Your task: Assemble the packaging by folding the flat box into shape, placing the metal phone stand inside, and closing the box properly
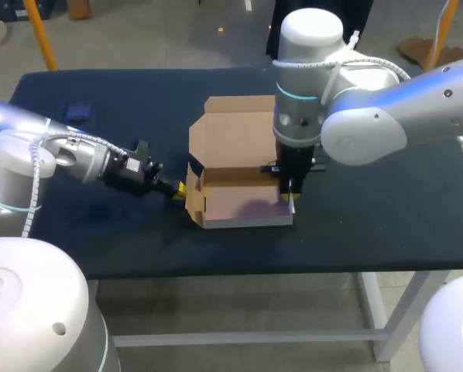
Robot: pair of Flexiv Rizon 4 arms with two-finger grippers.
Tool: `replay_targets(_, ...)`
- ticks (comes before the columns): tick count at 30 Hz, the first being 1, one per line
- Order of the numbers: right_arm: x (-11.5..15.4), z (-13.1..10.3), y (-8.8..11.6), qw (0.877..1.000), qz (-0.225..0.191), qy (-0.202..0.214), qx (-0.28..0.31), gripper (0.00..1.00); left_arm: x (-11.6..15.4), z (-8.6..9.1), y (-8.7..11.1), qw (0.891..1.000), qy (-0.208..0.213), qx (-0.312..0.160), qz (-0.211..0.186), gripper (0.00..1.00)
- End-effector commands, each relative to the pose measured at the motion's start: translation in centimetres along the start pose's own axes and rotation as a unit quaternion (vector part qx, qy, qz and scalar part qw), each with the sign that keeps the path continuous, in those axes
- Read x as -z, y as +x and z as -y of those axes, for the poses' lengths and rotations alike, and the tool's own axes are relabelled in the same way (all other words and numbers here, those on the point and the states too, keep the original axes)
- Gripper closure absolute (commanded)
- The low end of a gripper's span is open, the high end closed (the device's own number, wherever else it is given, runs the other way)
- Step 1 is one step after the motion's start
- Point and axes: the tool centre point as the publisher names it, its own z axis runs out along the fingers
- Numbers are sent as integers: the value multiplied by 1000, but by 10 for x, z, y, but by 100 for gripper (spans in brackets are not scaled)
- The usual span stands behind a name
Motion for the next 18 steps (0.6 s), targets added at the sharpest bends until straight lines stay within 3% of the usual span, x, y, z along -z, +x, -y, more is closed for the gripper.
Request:
replay_targets(1,1,0,1,1000,1,1,0,100,-3,3,-3,1000,1,3,-13,95)
replay_targets(8,1,0,1,1000,1,1,0,100,-4,5,0,1000,6,8,-28,84)
replay_targets(18,1,0,1,1000,1,1,0,100,-1,8,0,999,16,18,-42,83)
